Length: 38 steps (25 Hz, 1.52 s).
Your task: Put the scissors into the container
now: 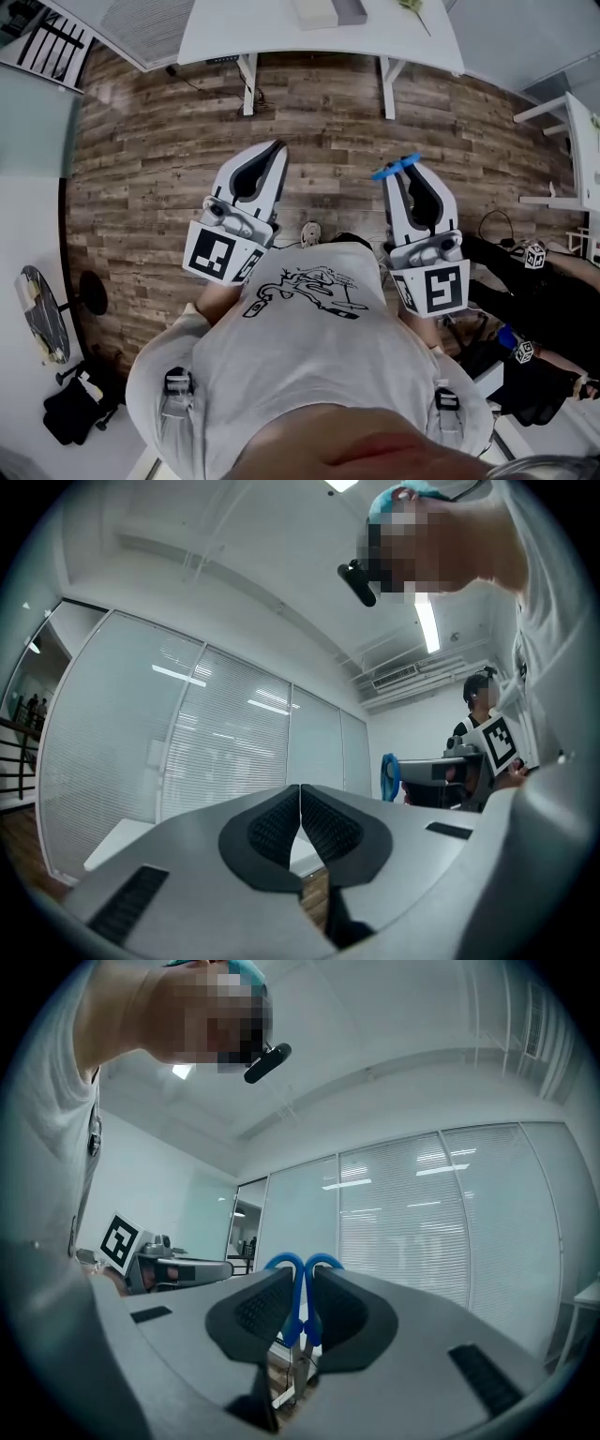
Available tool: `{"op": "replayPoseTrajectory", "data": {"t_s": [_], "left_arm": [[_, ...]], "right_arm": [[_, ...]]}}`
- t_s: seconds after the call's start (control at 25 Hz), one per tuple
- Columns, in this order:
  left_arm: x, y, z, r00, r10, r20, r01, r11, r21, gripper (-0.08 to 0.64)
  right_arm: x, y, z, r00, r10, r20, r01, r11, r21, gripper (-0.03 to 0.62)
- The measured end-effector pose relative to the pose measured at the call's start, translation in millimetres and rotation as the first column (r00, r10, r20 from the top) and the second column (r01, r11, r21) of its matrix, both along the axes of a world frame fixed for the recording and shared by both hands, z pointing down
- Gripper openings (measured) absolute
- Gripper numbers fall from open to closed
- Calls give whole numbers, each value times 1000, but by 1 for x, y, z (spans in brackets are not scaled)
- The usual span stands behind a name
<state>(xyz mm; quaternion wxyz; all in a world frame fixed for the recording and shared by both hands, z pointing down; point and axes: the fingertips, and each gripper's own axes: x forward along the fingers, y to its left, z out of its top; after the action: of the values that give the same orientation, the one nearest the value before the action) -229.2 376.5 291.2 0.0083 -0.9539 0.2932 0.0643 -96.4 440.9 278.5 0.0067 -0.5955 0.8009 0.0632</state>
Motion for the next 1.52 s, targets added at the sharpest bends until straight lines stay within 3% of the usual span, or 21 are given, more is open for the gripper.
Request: {"op": "replayPoseTrajectory", "data": {"t_s": [0.4, 0.84, 1.52], "left_arm": [[-5, -27, 1, 1000, 5, -20, -5, 1000, -5, 20], [14, -57, 1, 1000, 5, -22, -5, 1000, 0, 20], [77, -137, -9, 1000, 7, -12, -7, 1000, 9, 20]], "right_arm": [[2, -26, -1, 999, 35, -8, -35, 999, 1, 81], [22, -57, -2, 999, 46, -23, -45, 999, 13, 80], [82, -139, -7, 999, 36, -7, -36, 999, 14, 80]]}}
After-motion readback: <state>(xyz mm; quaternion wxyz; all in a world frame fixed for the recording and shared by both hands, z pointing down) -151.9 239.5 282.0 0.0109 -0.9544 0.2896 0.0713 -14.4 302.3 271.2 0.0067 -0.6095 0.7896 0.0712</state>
